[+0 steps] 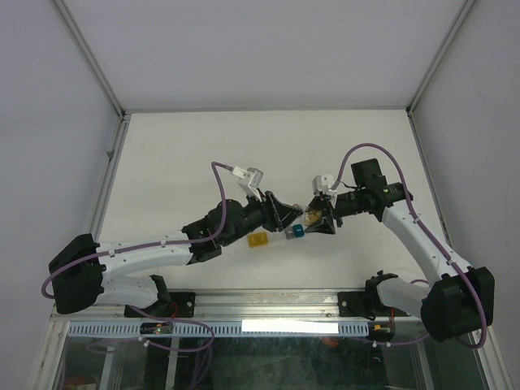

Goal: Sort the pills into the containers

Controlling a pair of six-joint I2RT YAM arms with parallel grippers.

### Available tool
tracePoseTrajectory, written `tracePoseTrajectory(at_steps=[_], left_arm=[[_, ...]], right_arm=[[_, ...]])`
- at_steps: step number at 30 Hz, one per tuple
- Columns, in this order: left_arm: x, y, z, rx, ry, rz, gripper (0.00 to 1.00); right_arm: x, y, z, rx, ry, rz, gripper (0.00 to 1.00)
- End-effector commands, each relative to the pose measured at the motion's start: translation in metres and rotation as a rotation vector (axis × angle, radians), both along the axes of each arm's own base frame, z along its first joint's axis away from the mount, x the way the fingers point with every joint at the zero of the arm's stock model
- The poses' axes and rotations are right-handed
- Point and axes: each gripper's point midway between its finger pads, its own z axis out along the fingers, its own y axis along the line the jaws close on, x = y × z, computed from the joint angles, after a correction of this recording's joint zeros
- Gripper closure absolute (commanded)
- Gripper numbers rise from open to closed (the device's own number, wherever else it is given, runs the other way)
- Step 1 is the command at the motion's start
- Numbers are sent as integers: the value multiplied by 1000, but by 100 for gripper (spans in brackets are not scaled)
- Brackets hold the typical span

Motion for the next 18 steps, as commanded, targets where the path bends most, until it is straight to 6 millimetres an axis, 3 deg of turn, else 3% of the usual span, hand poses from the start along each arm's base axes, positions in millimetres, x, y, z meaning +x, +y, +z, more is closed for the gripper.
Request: tracePoseTrajectory(at_steps=[1,12,14,15,18], left_arm=[[12,2,55,-170,49,71,100],[5,-12,66,-212,158,17,100],[5,-15,62,-189,151,11,94],[4,-16,59,-180,153,8,84],[1,-18,53,-166,151,-16,71]], right_arm=[[5,0,12,12,-37,-9,100],[7,0,12,8,-44,-18,100],[7,0,13,9,-47,-18,100],[7,-1,14,10,-46,-20,100],[6,0,15,13,-45,-20,100]])
